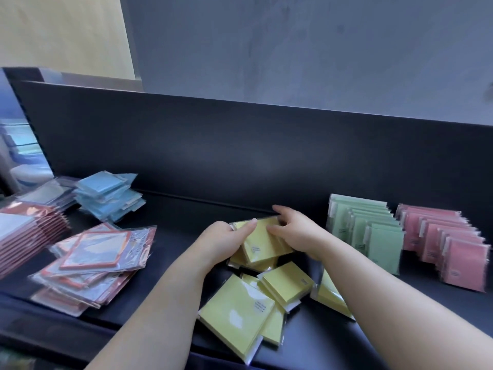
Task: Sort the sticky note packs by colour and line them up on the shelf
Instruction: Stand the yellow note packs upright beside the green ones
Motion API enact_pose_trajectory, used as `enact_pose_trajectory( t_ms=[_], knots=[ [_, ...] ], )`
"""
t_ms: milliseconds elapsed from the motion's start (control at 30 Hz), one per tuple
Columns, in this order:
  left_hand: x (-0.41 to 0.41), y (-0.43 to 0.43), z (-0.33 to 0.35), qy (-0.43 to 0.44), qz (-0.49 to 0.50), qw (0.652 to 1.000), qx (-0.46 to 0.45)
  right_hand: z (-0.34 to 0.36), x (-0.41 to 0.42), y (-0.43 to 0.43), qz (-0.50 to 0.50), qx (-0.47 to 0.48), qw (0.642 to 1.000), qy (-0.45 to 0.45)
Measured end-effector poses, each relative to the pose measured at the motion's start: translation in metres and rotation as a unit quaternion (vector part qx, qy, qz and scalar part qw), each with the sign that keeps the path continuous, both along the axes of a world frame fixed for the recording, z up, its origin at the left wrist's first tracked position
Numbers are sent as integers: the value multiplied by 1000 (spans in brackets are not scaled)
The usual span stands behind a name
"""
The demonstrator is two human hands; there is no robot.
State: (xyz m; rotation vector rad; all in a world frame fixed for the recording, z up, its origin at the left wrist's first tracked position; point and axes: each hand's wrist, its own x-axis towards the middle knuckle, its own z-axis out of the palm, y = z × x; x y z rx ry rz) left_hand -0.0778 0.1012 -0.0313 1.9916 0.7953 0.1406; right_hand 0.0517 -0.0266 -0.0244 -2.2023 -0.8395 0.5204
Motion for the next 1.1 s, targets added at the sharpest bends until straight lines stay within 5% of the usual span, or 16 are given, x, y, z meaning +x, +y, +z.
enact_pose_trajectory(
  t_ms=[100, 267, 567, 800, 933, 1000, 1100],
  knots=[
    [1, 3, -1, 36, 20, 992, 120, 2, 9, 1, 39, -78, 996, 9],
    [5, 4, -2, 100, -50, 983, 148, 20, 11, 9, 119, -213, 970, -9],
    [10, 10, -2, 76, -100, 991, 48, 28, 10, 18, 77, -273, 959, 7],
    [10, 4, 6, 12, -103, 993, 48, 18, 9, 0, 20, -62, 981, 183],
    [21, 5, 13, -21, -104, 991, 86, 9, 6, -13, -16, 87, 981, 170],
    [26, 7, 15, -50, -70, 996, 27, 3, 5, -15, -36, 163, 975, 144],
    [37, 8, 15, -130, 15, 966, -221, -3, 4, -16, -70, 247, 962, 94]
  ],
)
